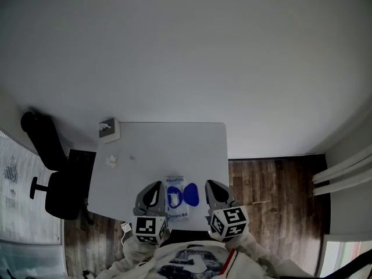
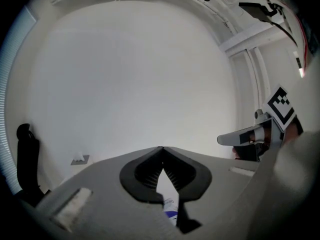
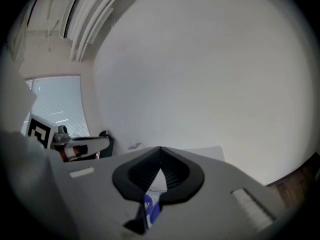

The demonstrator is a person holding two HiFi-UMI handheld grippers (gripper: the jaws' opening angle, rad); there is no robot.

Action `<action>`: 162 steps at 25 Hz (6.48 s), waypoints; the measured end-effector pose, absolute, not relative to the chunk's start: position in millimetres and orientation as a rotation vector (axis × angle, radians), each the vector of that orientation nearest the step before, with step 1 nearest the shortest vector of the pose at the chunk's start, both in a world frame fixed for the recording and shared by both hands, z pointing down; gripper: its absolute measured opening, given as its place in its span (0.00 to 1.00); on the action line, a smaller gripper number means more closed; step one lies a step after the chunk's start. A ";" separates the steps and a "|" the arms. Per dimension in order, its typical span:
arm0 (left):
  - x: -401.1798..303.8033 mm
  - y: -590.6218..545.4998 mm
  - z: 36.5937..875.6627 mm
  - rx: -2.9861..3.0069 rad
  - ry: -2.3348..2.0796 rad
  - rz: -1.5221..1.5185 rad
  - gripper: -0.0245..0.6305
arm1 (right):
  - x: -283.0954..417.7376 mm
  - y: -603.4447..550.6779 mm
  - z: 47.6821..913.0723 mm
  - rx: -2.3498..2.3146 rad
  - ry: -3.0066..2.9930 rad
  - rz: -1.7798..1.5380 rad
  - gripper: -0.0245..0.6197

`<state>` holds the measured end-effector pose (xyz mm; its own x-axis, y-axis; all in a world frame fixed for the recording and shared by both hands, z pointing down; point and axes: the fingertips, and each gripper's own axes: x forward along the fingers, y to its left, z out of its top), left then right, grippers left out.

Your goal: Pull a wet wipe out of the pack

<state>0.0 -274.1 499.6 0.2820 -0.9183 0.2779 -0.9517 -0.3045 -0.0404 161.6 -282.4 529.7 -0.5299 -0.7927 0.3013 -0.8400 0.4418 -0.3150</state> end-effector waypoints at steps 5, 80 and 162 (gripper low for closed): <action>-14.5 -284.3 497.3 2.420 -1.745 0.366 0.04 | 152.1 -291.7 527.1 1.507 -2.535 0.647 0.05; -161.9 -264.2 567.2 2.329 -1.487 0.390 0.04 | 9.5 -213.3 756.9 1.123 -1.900 0.887 0.28; 15.2 -298.1 465.9 2.480 -1.782 0.323 0.04 | 199.3 -305.5 534.0 1.530 -2.392 0.421 0.06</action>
